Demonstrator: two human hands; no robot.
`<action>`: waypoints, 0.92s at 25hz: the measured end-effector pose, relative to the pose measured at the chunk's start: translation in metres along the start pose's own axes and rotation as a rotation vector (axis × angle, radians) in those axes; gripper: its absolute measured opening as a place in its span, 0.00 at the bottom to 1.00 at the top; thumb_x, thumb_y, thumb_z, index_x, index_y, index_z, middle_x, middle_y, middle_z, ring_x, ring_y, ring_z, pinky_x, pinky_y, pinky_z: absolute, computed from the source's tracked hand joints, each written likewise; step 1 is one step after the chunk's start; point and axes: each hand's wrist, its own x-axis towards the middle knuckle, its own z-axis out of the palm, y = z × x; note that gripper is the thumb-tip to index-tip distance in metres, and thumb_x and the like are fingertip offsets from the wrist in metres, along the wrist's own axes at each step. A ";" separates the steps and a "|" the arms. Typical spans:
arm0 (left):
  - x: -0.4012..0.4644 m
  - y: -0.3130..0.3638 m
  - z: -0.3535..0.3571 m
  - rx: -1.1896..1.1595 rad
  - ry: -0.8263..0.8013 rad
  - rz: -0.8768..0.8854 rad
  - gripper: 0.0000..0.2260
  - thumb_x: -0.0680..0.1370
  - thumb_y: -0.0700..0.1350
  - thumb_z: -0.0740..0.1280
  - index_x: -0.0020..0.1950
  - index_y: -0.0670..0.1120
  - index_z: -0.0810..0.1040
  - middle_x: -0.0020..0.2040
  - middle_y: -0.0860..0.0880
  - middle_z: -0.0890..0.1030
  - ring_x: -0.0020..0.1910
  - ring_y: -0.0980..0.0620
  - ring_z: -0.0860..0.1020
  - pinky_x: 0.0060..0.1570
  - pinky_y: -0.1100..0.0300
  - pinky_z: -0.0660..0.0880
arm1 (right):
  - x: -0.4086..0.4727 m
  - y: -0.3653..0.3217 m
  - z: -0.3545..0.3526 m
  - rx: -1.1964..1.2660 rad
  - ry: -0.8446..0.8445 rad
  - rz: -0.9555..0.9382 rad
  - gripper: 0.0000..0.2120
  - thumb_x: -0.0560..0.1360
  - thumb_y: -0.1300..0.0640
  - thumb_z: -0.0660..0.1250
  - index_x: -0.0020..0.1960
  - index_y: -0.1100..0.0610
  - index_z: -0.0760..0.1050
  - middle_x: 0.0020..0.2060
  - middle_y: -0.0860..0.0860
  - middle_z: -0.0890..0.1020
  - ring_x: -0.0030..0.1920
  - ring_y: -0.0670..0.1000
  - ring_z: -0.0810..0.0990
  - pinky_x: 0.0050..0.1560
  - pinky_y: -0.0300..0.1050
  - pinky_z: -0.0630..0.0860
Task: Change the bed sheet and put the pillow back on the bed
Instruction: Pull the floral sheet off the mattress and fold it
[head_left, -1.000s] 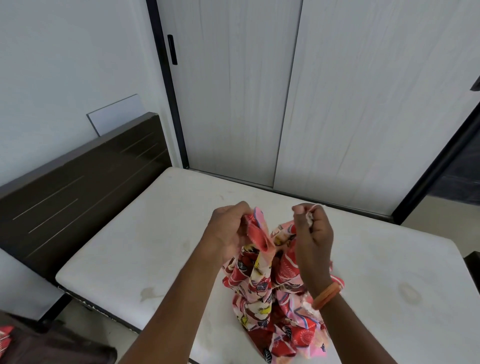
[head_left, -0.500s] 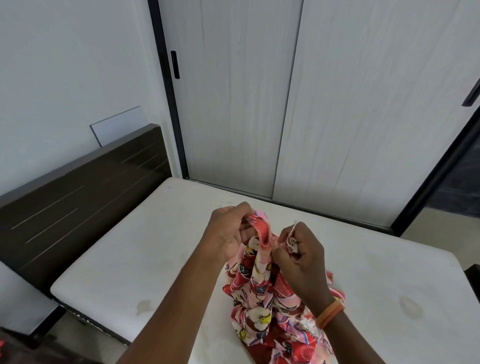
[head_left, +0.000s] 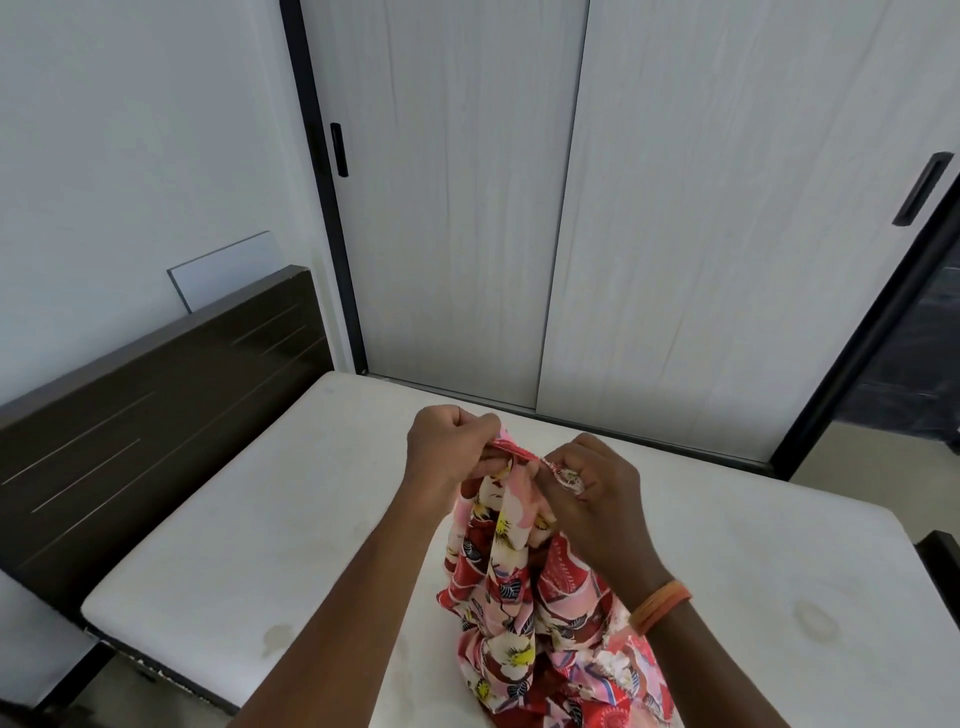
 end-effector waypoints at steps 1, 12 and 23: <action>0.002 0.001 -0.002 0.143 0.014 0.055 0.07 0.74 0.38 0.72 0.43 0.35 0.78 0.41 0.40 0.84 0.33 0.51 0.85 0.34 0.58 0.82 | 0.006 -0.002 -0.006 -0.003 -0.004 -0.030 0.05 0.73 0.58 0.74 0.39 0.57 0.80 0.34 0.45 0.76 0.34 0.40 0.74 0.35 0.26 0.68; -0.010 0.005 0.015 -0.140 -0.316 -0.138 0.05 0.76 0.31 0.65 0.45 0.33 0.81 0.39 0.40 0.81 0.33 0.51 0.81 0.32 0.63 0.79 | 0.015 -0.022 -0.010 1.132 0.166 0.666 0.15 0.79 0.57 0.57 0.35 0.59 0.71 0.28 0.51 0.73 0.31 0.49 0.73 0.35 0.42 0.74; -0.017 0.008 0.043 -0.426 -0.215 -0.208 0.05 0.75 0.32 0.69 0.49 0.35 0.83 0.37 0.41 0.83 0.32 0.51 0.82 0.33 0.61 0.80 | -0.005 -0.031 -0.005 0.660 0.146 0.308 0.26 0.67 0.52 0.77 0.56 0.54 0.66 0.40 0.44 0.76 0.41 0.46 0.81 0.41 0.40 0.79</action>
